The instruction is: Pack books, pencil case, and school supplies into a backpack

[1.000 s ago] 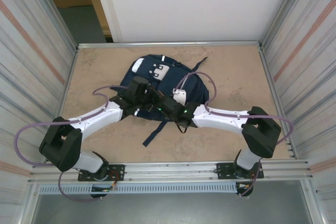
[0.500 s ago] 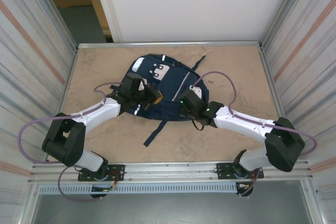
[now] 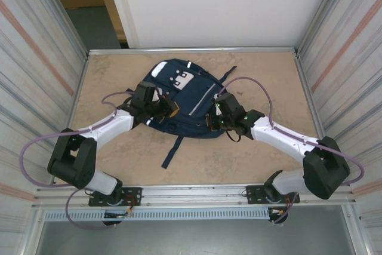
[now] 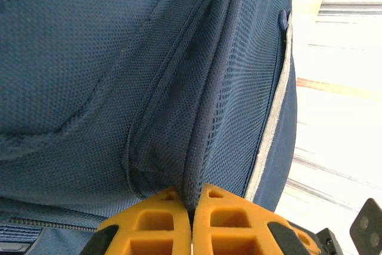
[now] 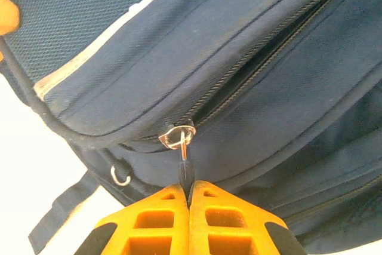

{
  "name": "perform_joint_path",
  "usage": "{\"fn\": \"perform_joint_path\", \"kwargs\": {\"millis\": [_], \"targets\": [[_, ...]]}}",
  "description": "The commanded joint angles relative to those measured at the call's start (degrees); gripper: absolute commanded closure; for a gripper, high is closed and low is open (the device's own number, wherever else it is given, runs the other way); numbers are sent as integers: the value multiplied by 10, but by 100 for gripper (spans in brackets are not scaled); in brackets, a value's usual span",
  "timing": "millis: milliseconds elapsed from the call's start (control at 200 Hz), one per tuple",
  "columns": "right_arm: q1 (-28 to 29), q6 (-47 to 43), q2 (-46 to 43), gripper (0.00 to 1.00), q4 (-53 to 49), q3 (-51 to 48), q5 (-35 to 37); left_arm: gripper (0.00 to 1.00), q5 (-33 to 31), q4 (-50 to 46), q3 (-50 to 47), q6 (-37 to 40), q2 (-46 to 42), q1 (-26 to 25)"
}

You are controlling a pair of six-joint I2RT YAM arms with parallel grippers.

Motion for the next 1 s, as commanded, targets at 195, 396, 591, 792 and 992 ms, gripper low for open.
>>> {"fn": "perform_joint_path", "kwargs": {"millis": [195,396,591,792,992], "targets": [[-1,-67,13,100,57,12,-138,89,75,-56,81,123,69,102],[71,-47,111,100,95,112,-80,74,102,-93,175,150,143,120],[42,-45,112,75,55,127,-57,53,109,-132,153,131,118,127],[-59,-78,110,49,30,99,-197,48,19,-139,68,78,13,88],[-57,-146,171,47,0,154,-200,47,-64,-96,52,23,13,21]]}}
